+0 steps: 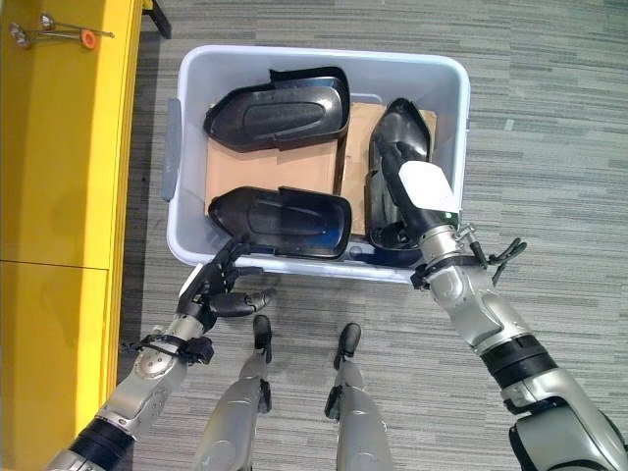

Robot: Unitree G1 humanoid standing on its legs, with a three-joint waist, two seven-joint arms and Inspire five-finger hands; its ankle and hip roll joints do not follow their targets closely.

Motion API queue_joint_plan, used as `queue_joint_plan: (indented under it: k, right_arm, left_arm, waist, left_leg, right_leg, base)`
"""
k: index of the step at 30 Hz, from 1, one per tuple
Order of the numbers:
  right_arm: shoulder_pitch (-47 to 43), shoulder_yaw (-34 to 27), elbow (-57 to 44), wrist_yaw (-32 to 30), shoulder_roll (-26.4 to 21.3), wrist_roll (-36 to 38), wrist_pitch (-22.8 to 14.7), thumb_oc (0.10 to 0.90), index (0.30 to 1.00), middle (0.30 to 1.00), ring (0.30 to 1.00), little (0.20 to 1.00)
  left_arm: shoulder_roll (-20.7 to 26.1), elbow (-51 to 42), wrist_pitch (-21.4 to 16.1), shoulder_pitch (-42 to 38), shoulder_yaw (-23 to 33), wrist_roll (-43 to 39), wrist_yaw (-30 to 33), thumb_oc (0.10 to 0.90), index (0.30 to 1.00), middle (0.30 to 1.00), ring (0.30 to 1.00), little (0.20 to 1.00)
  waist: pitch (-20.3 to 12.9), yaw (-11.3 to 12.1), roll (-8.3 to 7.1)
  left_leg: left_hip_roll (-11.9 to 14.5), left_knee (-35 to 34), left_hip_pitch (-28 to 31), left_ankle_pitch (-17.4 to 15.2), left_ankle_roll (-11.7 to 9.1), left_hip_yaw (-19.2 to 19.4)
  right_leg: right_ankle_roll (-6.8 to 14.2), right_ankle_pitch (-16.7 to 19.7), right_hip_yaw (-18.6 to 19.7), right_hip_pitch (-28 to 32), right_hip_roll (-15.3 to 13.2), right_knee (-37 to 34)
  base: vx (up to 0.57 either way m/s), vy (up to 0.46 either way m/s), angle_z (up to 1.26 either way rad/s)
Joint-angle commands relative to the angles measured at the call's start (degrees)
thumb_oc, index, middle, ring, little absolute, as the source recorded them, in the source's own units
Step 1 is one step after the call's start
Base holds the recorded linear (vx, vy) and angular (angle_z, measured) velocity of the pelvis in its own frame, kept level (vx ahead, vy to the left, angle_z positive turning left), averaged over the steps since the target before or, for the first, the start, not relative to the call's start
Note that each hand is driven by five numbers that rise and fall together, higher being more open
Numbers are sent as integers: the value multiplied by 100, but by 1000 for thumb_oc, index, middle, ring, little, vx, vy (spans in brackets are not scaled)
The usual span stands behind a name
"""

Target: Move parts from the plastic box to the shelf.

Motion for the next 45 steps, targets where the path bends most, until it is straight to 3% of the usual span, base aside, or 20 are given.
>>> queue_joint_plan:
  k: [1,21,37,45]
  right_arm:
    - [-255,-70,-511,-373,-163,137,-274,900,1000,1000,1000,1000]
    - [119,-3,-417,-452,238,59,-203,900,1000,1000,1000,1000]
    - [364,-18,-127,-951,-15,-1547,208,900,1000,1000,1000,1000]
    - [426,-210,270,-1527,129,-2378,776,900,1000,1000,1000,1000]
  left_arm:
    - [145,-279,-278,173,-143,58,96,900,1000,1000,1000,1000]
    - [207,-339,-321,95,-98,70,253,900,1000,1000,1000,1000]
    - [189,-323,-378,22,-100,150,356,900,1000,1000,1000,1000]
    - [116,-266,-423,-73,-145,182,474,900,1000,1000,1000,1000]
  waist:
    - [-402,12,-169]
    - [-355,61,-305]
    - [-308,56,-312]
    - [-293,51,-279]
  left_leg:
    - [335,12,6,9,-87,-177]
    - [313,80,-213,-29,-55,-366]
    - [285,149,-353,-73,-32,-406]
    - [258,165,-403,-89,-24,-420]
  right_leg:
    - [695,-143,-14,-288,-821,526]
    - [695,-203,-100,-334,-784,562]
    - [715,-208,-101,-427,-789,589]
    - [723,-203,-84,-475,-790,587]
  base:
    - [0,0,0]
    - [10,-5,3]
    - [0,0,0]
    - [0,0,0]
